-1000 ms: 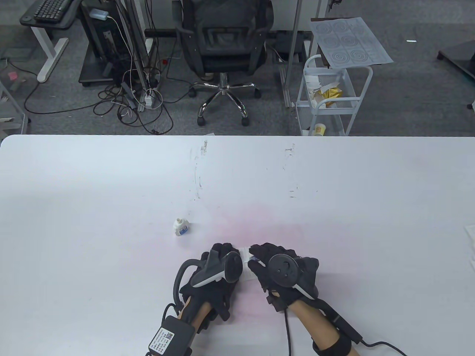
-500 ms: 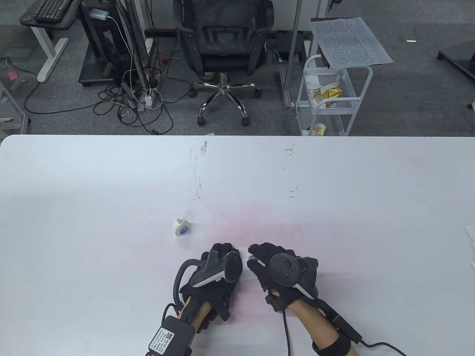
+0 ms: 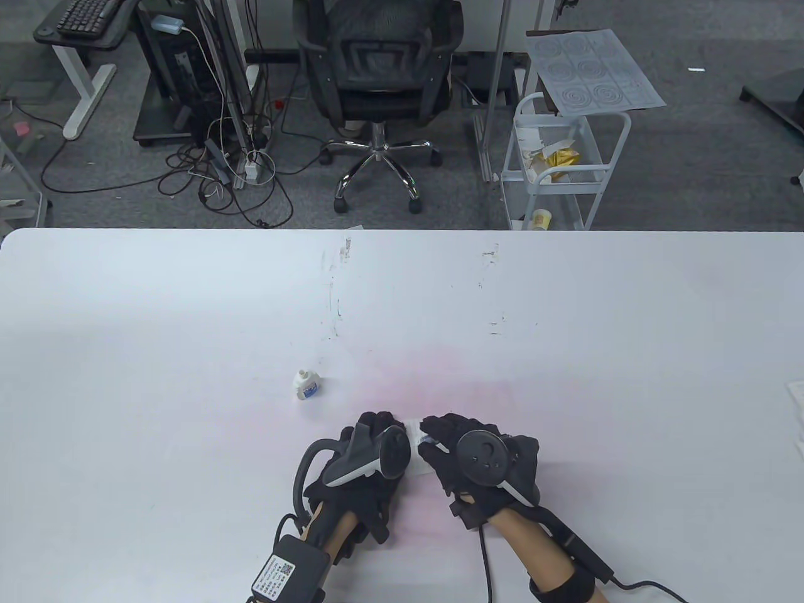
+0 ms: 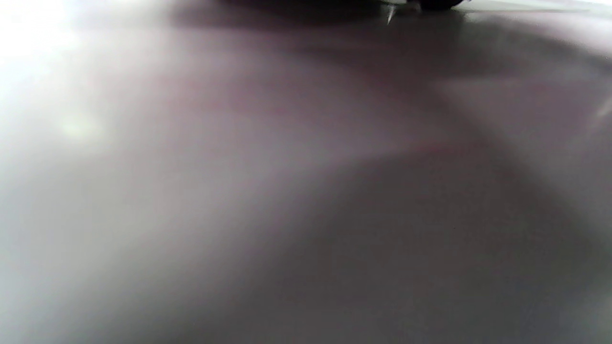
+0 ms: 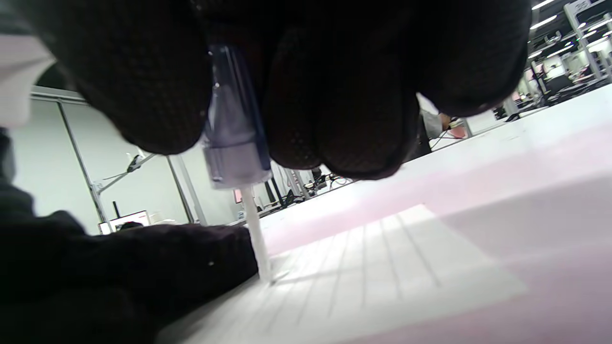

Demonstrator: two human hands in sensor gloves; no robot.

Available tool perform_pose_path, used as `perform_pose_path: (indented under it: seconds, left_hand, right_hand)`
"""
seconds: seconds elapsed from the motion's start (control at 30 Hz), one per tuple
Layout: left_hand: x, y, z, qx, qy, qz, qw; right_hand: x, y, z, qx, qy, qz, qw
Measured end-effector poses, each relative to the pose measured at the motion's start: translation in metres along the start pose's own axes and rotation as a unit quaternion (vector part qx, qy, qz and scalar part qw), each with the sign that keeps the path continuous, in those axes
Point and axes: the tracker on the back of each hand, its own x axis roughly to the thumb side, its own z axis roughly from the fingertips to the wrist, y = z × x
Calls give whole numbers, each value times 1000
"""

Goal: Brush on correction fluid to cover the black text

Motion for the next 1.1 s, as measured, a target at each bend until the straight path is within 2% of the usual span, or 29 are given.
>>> perform_pose_path:
  seconds: [0.27, 0.53, 0.73, 0.9, 1.1]
  left_hand:
    - [0, 0, 0, 0, 0, 0, 1000]
    - [0, 0, 0, 0, 0, 0, 1000]
    - [0, 0, 0, -1, 0, 0, 1000]
    - [0, 0, 0, -1, 0, 0, 1000]
    - [0, 0, 0, -1, 0, 0, 1000]
  right_hand:
    - [1, -7, 2, -44, 9, 10, 999]
    - [3, -1, 1, 0, -4, 12, 1000]
    - [2, -9, 1, -41, 10, 6, 999]
    - [4, 1, 0, -4, -5, 19, 1000]
    - [2, -5, 1, -21, 16, 47, 999]
